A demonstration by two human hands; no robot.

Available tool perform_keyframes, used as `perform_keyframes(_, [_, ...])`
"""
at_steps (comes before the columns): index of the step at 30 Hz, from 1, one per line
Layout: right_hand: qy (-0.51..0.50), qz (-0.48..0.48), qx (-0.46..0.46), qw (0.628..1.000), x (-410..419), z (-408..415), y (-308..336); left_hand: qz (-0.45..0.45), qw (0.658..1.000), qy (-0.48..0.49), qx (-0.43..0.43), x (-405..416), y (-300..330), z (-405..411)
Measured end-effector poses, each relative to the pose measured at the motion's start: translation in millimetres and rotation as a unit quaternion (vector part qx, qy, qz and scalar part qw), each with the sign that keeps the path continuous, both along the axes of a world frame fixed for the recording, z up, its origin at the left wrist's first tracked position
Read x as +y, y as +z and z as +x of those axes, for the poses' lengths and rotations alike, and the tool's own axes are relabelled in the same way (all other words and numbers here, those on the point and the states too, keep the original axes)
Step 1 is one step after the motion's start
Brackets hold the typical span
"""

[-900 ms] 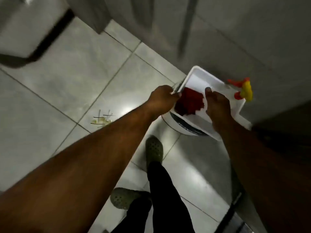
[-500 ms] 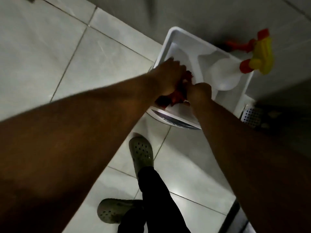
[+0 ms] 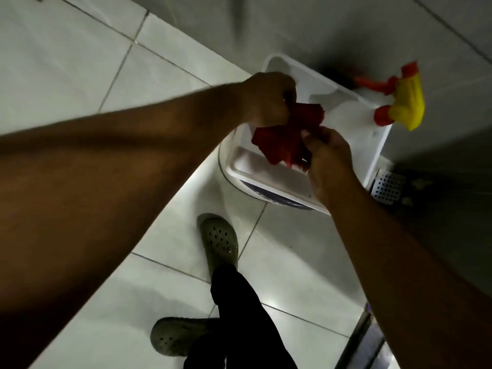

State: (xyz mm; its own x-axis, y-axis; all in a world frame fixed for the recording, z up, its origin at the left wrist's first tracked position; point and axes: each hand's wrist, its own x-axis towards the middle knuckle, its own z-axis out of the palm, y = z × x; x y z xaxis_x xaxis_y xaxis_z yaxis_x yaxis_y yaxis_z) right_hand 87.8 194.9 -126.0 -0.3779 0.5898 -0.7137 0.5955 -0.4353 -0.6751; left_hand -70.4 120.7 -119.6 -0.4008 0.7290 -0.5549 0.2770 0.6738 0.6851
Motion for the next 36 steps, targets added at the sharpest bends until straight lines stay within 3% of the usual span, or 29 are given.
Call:
perform_keyframes(3, [0.012, 0.012, 0.034, 0.999, -14.9, -12.4, 32.2, 0.047, 0.968, 0.192, -0.157, -45.8, 23.6, -2.0])
perform_keyframes(9, [0.098, -0.028, 0.066, 0.993, -95.7, -40.4, 63.4, 0.085, 0.840, 0.422, -0.330, -180.0, 47.1, 31.4])
perform_keyframes(13, [0.190, -0.013, 0.046, 0.981, -185.7, -46.9, 57.1, 0.113, 0.759, 0.533, -0.358, -271.8, 47.1, 67.8])
perform_keyframes(20, [0.338, 0.022, 0.010, 0.941, -305.1, -20.4, 8.9, 0.070, 0.706, 0.634, -0.309, -384.8, 9.3, 137.8])
perform_keyframes(23, [0.351, 0.019, -0.006, 0.936, -344.1, -13.2, -24.0, 0.068, 0.700, 0.648, -0.292, -422.3, -18.0, 156.7])
perform_keyframes(27, [0.398, 0.030, -0.012, 0.917, -393.1, -20.3, -83.4, 0.025, 0.727, 0.647, -0.228, -467.8, -75.8, 162.1])
perform_keyframes(31, [0.423, 0.057, -0.024, 0.904, -431.9, -44.7, -151.3, -0.100, 0.811, 0.574, -0.057, -530.2, -153.0, 165.0])
perform_keyframes(36, [0.426, 0.081, -0.011, 0.901, -458.9, -82.5, -231.7, -0.221, 0.818, 0.525, 0.081, -615.2, -243.2, 184.5])
